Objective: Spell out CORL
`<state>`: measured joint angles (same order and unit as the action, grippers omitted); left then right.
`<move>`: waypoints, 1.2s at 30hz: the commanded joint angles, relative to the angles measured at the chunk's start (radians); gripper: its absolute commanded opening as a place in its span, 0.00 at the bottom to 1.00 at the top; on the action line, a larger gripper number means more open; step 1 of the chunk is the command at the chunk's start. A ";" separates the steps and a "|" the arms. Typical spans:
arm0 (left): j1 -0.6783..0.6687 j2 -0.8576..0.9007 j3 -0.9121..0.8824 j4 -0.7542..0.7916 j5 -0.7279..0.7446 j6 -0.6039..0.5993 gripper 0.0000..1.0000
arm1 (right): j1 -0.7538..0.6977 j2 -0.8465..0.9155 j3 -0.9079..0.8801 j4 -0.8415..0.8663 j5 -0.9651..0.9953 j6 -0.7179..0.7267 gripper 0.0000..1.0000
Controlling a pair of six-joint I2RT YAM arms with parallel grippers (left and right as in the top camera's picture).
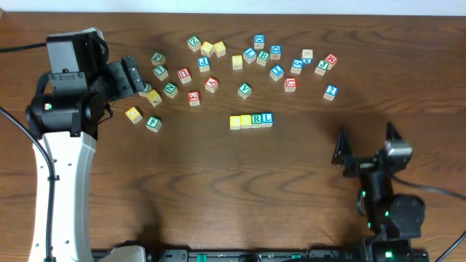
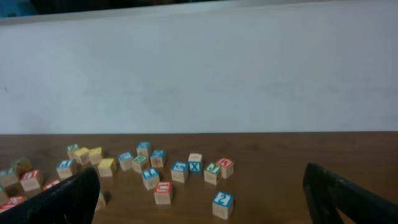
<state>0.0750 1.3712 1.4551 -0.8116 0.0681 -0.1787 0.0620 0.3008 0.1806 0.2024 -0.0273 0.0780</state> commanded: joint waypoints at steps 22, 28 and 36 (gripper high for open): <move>0.003 -0.006 0.022 -0.003 -0.009 0.010 0.93 | -0.008 -0.295 -0.175 -0.273 -0.043 0.019 0.99; 0.003 -0.006 0.022 -0.003 -0.009 0.010 0.93 | -0.008 -0.294 -0.175 -0.273 -0.042 0.018 0.99; 0.003 -0.006 0.022 -0.003 -0.009 0.010 0.93 | -0.008 -0.294 -0.175 -0.273 -0.042 0.018 0.99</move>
<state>0.0750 1.3712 1.4551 -0.8116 0.0685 -0.1787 0.0620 0.0128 0.0067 -0.0669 -0.0563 0.0868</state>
